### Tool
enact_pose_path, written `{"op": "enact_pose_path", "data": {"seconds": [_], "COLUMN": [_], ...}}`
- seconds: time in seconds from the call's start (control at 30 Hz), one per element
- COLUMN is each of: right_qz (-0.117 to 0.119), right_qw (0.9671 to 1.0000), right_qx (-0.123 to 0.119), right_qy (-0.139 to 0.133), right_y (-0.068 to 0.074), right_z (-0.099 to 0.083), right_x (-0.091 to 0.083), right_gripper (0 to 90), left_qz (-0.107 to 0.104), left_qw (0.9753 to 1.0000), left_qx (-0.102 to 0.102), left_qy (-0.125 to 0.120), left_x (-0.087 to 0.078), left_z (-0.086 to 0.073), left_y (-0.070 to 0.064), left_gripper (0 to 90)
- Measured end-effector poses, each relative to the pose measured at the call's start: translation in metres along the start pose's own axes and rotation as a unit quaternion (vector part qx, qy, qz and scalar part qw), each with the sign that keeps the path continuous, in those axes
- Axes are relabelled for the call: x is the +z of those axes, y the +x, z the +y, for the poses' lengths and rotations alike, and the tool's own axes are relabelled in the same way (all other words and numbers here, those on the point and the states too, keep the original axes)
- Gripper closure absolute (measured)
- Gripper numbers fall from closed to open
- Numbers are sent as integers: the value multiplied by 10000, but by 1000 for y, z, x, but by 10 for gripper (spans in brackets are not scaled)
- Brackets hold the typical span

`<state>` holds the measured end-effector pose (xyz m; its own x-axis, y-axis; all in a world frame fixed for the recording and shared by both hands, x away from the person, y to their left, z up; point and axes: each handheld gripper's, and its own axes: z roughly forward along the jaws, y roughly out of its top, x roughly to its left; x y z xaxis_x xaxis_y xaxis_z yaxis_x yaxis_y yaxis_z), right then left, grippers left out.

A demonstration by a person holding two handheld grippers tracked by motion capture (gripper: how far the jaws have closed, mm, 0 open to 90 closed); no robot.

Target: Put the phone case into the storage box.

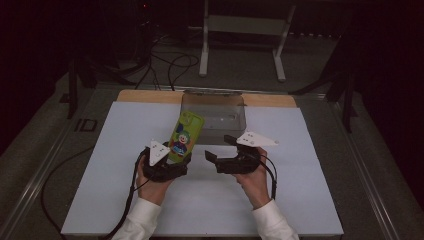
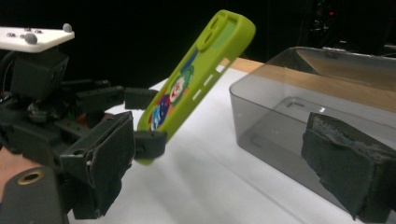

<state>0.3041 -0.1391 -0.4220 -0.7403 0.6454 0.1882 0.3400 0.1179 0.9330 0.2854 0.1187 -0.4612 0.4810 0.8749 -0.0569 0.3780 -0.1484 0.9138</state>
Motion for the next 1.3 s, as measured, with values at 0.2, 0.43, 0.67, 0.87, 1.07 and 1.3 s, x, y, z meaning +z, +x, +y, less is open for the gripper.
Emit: {"op": "enact_pose_path", "data": {"seconds": [0.2, 0.43, 0.67, 0.87, 1.07, 1.3], "right_qz": [71, 82, 199, 216, 274, 382], "right_qw": [9999, 9997, 9991, 9980, 9941, 9898], "right_qx": [138, 194, 344, 534, 979, 1329], "right_qy": [18, 80, 167, 258, 367, 340], "right_y": [2, 8, 13, 15, 16, 18], "right_z": [6, 13, 14, 13, 11, 9], "right_x": [12, 27, 39, 46, 54, 59], "right_gripper": [104, 140, 251, 417, 573, 702], "left_qz": [-23, -36, -20, -5, 15, 65], "left_qw": [10000, 9998, 9996, 9992, 9987, 9981], "left_qx": [-30, -101, -142, -219, -287, -400], "left_qy": [-48, -165, -259, -347, -428, -459], "left_x": [-1, -3, -4, -5, -6, -5], "left_z": [0, 1, 1, 1, 1, 0], "left_y": [0, -1, -2, -3, -5, -7], "left_gripper": [161, 160, 161, 161, 160, 161]}}
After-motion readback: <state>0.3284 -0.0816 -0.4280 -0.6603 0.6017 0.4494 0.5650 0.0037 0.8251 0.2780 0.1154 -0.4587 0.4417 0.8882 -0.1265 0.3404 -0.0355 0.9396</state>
